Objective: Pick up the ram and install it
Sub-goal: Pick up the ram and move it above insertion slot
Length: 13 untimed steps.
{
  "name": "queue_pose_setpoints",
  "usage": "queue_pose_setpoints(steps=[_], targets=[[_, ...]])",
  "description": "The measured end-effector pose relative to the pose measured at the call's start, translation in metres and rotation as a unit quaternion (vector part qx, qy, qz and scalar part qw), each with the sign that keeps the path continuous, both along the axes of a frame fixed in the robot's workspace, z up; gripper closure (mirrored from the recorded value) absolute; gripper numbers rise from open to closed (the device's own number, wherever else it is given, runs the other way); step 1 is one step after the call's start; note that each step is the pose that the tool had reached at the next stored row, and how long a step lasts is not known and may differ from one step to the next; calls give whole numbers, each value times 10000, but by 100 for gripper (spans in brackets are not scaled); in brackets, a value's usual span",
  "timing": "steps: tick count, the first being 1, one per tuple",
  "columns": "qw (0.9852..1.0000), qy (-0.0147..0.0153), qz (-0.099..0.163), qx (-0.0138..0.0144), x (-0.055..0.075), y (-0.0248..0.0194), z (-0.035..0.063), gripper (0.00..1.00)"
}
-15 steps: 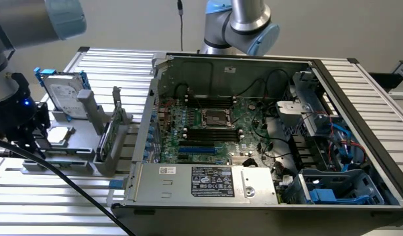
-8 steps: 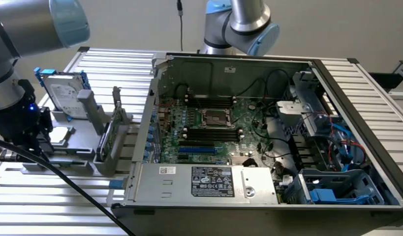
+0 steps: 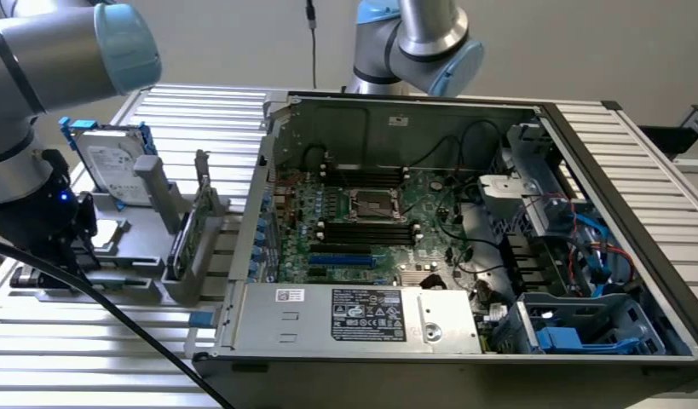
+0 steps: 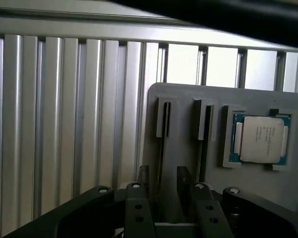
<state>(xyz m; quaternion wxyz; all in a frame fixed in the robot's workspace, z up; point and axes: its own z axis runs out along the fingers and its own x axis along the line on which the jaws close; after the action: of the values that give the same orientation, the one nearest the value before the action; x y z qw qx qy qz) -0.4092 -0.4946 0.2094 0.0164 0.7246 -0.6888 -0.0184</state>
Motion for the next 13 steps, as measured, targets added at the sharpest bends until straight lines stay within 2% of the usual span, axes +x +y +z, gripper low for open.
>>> queue_pose_setpoints(steps=[7,12,13], targets=[[10000,-59,1,-25,8,0,-95,64],[10000,-63,0,-70,41,6,-156,64],[10000,-63,1,-72,42,7,-157,64]])
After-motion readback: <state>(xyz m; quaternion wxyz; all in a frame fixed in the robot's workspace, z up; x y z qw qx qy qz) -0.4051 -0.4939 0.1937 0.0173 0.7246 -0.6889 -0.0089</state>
